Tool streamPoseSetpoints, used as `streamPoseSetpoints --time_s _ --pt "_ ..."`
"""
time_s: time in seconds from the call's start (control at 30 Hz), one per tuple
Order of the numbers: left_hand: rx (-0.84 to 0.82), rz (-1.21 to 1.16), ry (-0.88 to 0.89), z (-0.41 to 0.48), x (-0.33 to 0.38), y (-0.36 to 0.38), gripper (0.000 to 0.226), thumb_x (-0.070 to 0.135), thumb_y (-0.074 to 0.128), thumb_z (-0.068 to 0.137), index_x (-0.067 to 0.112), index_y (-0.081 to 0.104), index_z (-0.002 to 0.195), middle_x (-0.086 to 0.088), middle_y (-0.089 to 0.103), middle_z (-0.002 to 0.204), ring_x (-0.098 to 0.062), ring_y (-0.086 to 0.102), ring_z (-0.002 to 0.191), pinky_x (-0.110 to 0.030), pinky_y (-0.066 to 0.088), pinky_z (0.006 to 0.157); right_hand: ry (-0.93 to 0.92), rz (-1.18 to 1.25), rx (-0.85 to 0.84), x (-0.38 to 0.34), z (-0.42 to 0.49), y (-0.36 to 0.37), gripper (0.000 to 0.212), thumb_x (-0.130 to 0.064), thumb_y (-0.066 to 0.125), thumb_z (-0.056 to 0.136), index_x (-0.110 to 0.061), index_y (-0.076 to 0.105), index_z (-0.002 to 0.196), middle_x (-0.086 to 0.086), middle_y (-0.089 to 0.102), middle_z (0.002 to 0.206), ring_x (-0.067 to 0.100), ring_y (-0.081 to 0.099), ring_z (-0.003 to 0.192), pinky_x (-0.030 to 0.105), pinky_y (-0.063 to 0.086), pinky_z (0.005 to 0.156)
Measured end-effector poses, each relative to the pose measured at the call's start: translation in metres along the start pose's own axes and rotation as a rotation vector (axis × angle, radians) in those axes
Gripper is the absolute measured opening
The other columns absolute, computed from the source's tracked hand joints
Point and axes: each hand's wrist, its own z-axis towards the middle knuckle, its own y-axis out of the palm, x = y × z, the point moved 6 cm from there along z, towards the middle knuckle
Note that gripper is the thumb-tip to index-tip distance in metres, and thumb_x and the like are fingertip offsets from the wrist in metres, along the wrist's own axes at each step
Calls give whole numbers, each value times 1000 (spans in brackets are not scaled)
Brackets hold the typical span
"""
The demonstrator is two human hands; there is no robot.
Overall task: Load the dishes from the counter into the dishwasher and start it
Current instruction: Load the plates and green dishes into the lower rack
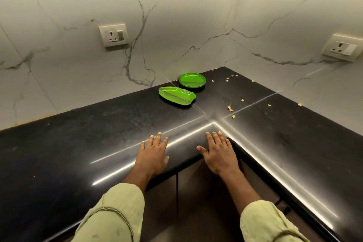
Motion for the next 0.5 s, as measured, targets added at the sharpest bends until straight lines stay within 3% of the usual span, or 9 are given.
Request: streamPoseSetpoints --time_s 0.23,0.5 --pt "-144 -42 -114 60 -26 19 76 43 48 101 25 3 160 -5 -9 166 -29 -5 153 -51 6 123 -70 30 -43 -4 84 12 71 -60 25 99 -20 11 157 6 10 164 21 -1 152 40 4 122" --pt "-173 -87 -129 168 -57 11 84 46 54 97 25 1 159 -6 -12 166 -32 -4 152 -55 8 122 -118 -48 -83 -21 183 28 73 -61 26 99 -19 13 157 7 12 164 22 2 152 42 7 122"
